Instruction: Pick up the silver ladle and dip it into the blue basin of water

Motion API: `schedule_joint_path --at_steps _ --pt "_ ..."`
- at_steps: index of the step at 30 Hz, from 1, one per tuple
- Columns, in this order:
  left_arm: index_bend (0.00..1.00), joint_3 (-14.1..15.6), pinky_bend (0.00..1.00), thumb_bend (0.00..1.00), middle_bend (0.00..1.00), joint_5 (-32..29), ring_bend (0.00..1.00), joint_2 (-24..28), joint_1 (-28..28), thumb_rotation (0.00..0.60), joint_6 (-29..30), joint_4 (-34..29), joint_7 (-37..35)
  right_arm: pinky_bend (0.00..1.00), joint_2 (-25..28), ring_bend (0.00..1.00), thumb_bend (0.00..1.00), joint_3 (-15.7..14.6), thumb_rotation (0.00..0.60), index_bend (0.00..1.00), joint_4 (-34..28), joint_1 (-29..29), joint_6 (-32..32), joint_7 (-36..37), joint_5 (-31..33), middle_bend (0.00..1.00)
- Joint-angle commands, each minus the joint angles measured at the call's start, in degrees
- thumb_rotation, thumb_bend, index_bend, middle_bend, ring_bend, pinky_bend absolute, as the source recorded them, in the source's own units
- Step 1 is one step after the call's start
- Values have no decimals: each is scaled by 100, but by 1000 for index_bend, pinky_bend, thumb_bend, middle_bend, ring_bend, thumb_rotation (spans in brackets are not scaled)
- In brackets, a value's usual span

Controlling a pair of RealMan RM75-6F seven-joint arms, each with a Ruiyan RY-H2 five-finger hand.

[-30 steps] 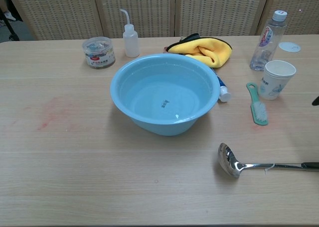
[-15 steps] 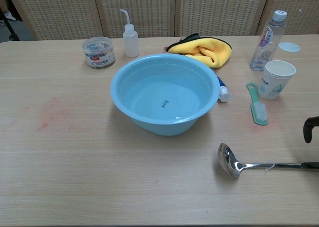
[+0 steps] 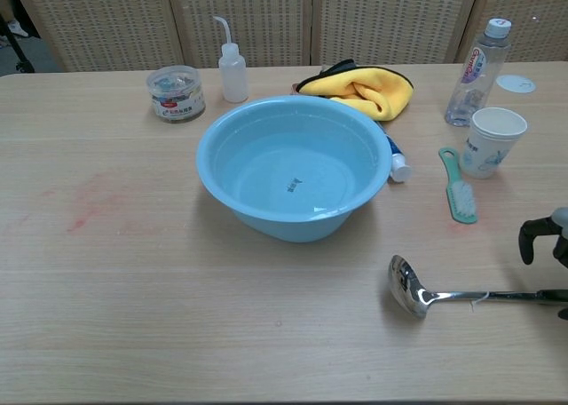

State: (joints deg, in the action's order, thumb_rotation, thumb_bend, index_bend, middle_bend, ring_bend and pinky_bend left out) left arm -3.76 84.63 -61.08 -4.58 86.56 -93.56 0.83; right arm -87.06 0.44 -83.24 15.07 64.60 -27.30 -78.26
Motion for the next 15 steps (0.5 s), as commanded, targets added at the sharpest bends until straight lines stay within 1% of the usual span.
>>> schedule_joint_path --at_steps 1,3,5,15 --pt "0 -3 0 0 0 -7 0 4 1 600 0 0 -17 1000 -31 941 117 -17 600 433 10 8 -24 -20 38 866" --pt "0 -1 0 0 0 -2 0 7 2 600 1 -2 -20 1000 -47 941 173 -25 600 433 11 10 -29 -38 57 866" --pt "0 2 0 0 0 5 0 9 1 600 0 -2 -24 1000 -72 941 205 -19 600 433 20 14 -31 -51 85 866" --pt "0 -3 0 0 0 -3 0 24 9 600 10 -7 -64 1000 -103 941 233 -11 600 447 -9 60 -88 -106 214 866"
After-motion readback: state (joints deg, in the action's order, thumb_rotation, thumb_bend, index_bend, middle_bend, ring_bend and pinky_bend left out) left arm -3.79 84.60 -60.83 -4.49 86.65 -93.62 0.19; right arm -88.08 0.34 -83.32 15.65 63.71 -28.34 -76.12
